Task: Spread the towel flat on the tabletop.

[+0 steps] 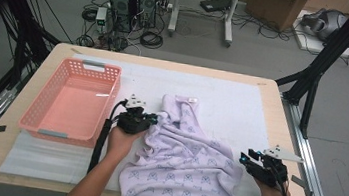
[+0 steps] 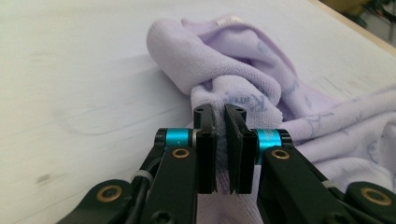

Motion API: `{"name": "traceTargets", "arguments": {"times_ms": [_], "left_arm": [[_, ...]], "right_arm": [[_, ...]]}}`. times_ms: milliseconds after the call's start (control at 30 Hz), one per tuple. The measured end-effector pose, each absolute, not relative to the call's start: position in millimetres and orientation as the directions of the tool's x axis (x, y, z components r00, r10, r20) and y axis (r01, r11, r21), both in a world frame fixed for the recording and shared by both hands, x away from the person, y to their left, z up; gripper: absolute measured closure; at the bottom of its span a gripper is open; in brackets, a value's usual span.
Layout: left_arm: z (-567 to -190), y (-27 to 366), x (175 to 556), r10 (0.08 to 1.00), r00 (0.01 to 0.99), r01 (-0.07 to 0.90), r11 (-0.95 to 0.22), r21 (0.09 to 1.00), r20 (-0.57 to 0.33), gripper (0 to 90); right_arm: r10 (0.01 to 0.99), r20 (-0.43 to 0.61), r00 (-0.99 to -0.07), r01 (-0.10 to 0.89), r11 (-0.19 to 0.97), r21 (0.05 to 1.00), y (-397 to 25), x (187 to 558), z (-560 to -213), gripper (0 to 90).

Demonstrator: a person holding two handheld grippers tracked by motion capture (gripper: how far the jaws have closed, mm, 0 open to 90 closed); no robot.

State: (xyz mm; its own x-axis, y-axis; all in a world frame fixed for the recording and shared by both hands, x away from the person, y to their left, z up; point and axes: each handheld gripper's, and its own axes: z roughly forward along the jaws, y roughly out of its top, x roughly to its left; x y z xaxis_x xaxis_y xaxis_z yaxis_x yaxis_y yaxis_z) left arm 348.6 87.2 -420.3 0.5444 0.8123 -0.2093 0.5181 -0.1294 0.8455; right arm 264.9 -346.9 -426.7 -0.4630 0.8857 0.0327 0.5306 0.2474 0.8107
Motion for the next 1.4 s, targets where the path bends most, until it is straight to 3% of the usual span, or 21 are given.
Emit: {"name": "traceTargets", "arguments": {"times_ms": [133,300,433,633,700,733,933,1133,1200,1233,1300,1400], "left_arm": [[-419,105,337,0.858,0.478,0.487,-0.084,0.870,-0.185,80.6],[-424,117,335,0.864,0.460,0.487,-0.054,0.872,-0.204,67.4],[-426,115,337,0.838,0.504,0.468,-0.059,0.882,-0.211,61.5],[-432,111,341,0.828,0.516,0.486,-0.072,0.871,-0.220,58.9],[-433,110,342,0.824,0.522,0.487,-0.075,0.870,-0.221,58.9],[-433,109,341,0.821,0.525,0.486,-0.074,0.871,-0.223,58.8],[-433,110,341,0.812,0.542,0.480,-0.085,0.873,-0.219,58.2],[-435,107,342,0.803,0.552,0.481,-0.087,0.873,-0.224,57.2],[-437,105,343,0.801,0.553,0.485,-0.083,0.871,-0.231,57.2],[-437,104,343,0.800,0.553,0.486,-0.084,0.870,-0.232,57.0],[-438,103,343,0.796,0.559,0.485,-0.087,0.870,-0.232,56.8],[-439,101,344,0.790,0.567,0.477,-0.083,0.875,-0.235,55.7]], "right_arm": [[0.876,0.029,-0.481,0.527,0.262,0.808,-340,269,-427,60.6],[0.864,0.034,-0.503,0.534,0.279,0.798,-327,281,-430,59.1],[0.847,0.046,-0.530,0.543,0.297,0.785,-310,296,-434,58.3],[0.782,0.155,-0.604,0.581,0.298,0.758,-280,322,-440,55.7],[0.768,0.136,-0.626,0.589,0.352,0.727,-271,325,-447,68.5],[0.765,0.119,-0.633,0.575,0.361,0.734,-271,324,-445,87.1],[0.801,-0.016,-0.598,0.555,0.429,0.713,-301,301,-435,87.6],[0.856,-0.051,-0.514,0.598,0.400,0.694,-353,264,-431,87.4],[0.853,-0.043,-0.520,0.597,0.399,0.697,-360,255,-431,82.8],[0.853,-0.041,-0.520,0.589,0.393,0.707,-361,252,-431,71.6],[0.854,-0.024,-0.521,0.562,0.363,0.743,-362,252,-427,62.7],[0.849,-0.024,-0.528,0.517,0.345,0.783,-351,264,-415,57.3]]}}
